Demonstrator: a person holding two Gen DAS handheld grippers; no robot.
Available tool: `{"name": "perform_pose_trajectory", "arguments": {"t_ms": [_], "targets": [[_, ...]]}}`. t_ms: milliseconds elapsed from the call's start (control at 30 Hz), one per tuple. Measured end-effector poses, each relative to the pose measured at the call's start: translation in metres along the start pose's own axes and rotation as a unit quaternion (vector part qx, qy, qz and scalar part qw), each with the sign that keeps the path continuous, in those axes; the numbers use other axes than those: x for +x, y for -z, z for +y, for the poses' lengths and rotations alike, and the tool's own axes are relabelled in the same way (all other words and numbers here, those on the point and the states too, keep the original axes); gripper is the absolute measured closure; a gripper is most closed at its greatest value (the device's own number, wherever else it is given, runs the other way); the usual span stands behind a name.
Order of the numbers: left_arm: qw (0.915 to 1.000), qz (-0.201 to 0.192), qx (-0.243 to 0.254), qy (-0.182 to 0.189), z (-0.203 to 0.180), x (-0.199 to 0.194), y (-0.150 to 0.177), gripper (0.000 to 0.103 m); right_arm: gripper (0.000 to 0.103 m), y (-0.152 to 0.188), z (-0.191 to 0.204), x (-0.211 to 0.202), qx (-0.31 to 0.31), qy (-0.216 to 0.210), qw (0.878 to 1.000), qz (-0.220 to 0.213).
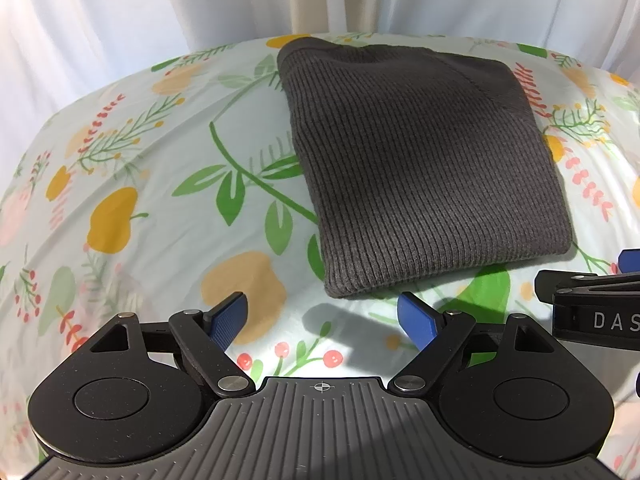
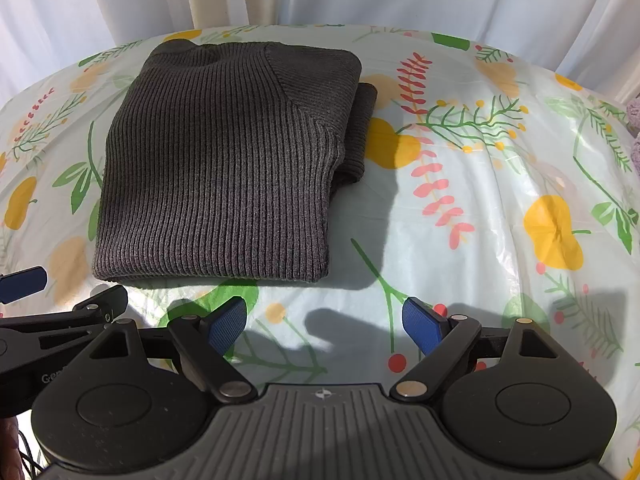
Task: Fold small clothes
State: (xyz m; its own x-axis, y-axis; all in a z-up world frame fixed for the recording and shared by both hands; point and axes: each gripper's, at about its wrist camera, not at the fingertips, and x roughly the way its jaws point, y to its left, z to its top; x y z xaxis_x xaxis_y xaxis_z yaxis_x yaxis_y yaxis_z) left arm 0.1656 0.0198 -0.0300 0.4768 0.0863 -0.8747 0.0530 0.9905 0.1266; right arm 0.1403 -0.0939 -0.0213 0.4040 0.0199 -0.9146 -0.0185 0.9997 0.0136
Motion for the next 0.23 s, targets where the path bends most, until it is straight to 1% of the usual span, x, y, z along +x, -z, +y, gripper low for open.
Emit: {"name": "perform_pose_trajectory", "arguments": {"t_ms": [233], "targets": [[1.0,0.003,0.0,-0.003,-0.0002,0.0007,-0.0001,0.016,0.017,0.0003,-0.0007,0.0011,0.002,0.001,1.0,0.0]]}}
